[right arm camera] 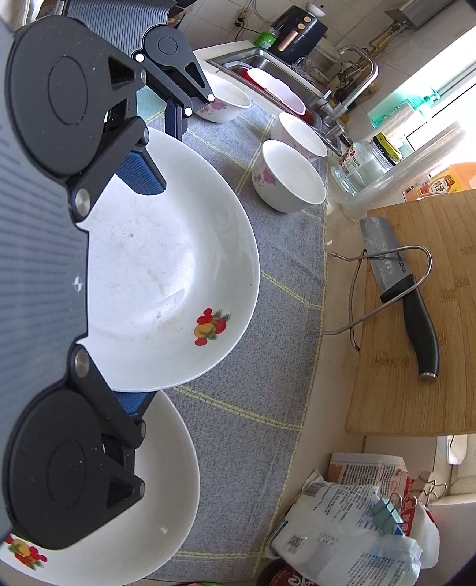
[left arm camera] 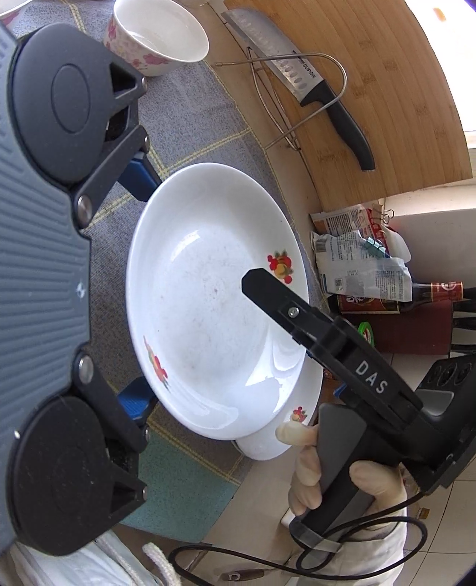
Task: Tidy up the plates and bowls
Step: 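Carry the red-flower plate with the right gripper toward the plate stack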
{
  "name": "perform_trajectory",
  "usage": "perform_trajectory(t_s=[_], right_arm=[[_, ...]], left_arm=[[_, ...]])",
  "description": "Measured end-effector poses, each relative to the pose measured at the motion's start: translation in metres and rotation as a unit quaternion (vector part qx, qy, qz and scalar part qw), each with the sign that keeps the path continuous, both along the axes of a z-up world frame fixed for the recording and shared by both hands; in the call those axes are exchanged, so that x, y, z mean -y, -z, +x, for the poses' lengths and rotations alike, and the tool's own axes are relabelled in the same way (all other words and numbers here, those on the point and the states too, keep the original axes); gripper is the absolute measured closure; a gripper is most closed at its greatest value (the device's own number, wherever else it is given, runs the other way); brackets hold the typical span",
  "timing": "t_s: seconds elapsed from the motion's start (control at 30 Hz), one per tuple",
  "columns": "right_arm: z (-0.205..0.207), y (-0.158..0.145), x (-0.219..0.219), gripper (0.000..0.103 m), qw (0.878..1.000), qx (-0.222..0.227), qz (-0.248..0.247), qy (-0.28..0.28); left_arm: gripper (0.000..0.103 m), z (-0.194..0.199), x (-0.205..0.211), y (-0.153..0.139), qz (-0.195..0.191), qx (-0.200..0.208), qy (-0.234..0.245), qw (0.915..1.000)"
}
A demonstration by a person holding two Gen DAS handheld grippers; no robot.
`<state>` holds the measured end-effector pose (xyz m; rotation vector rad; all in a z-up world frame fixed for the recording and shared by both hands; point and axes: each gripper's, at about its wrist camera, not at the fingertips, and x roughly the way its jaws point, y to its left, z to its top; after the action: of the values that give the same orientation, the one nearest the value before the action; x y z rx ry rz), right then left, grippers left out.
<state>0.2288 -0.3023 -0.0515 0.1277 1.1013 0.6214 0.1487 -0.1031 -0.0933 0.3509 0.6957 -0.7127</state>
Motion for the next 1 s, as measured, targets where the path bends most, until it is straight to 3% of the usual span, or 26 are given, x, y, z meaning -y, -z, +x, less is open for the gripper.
perform_trajectory(t_s=[1.0], right_arm=[[-0.031,0.007,0.087,0.0,0.995,-0.001,-0.008,0.104]], left_arm=[[0.002,0.014,0.065,0.005,0.01,-0.001,0.097,0.9952]])
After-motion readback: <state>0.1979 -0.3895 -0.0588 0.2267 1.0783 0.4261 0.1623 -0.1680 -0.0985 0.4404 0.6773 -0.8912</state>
